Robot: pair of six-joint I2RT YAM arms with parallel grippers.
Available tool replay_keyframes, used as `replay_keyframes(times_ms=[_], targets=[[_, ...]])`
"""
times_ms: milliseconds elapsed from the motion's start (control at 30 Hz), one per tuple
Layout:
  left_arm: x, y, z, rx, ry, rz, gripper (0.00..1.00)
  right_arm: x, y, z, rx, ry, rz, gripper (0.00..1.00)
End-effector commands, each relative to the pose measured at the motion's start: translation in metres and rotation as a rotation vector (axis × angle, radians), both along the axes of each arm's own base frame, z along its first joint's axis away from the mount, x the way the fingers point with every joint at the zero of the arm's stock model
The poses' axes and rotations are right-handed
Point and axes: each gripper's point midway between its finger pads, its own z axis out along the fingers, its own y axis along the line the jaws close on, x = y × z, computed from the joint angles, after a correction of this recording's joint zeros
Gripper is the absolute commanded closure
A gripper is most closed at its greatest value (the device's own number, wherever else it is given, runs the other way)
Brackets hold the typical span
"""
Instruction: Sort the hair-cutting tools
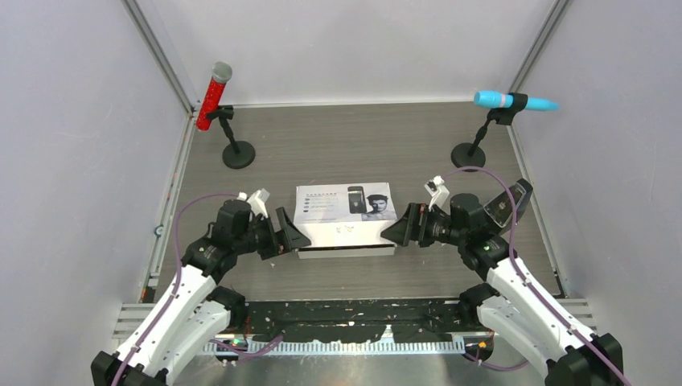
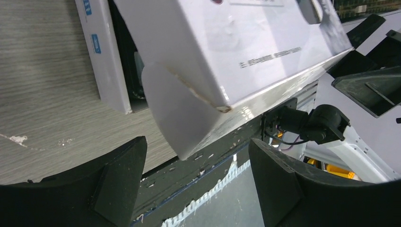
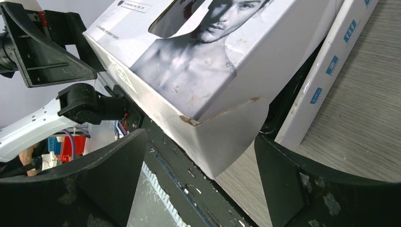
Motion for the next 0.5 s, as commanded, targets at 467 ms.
replay_keyframes(times_ms=[467], targets=[[0.024, 0.022, 0.026, 0.151, -0.223, 0.031, 0.08, 0.019, -0.011, 0.021, -0.086, -0.166, -0.045, 0.0]])
